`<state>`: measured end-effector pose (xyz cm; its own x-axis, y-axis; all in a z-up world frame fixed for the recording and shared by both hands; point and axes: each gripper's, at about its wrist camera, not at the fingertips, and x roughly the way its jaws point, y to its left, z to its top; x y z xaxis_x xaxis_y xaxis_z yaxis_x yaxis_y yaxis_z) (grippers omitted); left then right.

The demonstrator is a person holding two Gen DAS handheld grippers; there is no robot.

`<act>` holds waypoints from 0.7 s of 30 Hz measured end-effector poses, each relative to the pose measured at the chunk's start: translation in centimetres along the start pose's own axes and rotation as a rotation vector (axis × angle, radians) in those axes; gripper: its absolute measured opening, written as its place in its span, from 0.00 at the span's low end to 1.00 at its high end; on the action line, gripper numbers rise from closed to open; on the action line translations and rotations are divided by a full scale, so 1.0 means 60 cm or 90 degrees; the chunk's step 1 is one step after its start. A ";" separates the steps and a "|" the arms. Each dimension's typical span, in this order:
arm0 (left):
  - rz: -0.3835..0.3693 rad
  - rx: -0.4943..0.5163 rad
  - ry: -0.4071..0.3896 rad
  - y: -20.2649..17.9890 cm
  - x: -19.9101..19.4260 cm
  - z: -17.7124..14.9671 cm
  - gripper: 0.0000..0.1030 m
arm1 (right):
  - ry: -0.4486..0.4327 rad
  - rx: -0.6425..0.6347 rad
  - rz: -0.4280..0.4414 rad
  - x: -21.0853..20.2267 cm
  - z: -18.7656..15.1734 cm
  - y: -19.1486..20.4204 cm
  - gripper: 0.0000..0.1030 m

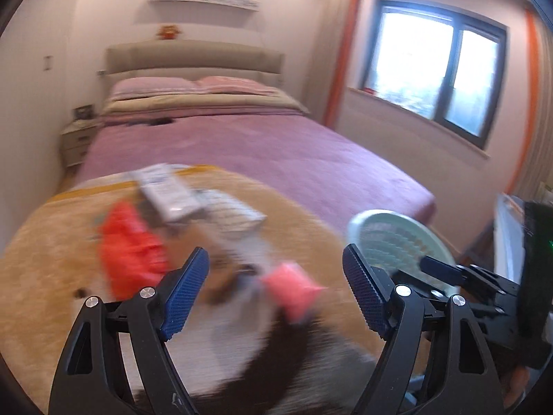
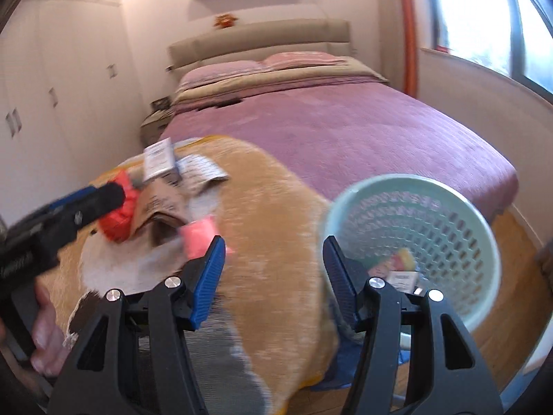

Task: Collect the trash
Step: 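Lift both open grippers away from the basket back over the rug, then grasp the red plastic bag with the left gripper while the right gripper grasps the brown paper bag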

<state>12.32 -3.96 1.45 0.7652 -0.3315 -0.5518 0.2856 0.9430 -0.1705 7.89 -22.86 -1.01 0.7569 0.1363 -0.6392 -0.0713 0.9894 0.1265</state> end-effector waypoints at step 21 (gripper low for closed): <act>0.057 -0.169 0.097 0.215 0.086 -0.035 0.79 | 0.038 -0.068 0.091 0.102 0.032 0.134 0.54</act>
<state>18.74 6.57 -5.31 0.6801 -0.2578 -0.6863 0.0446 0.9489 -0.3123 13.18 -14.20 -2.43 0.6944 0.2759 -0.6646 -0.2464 0.9589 0.1407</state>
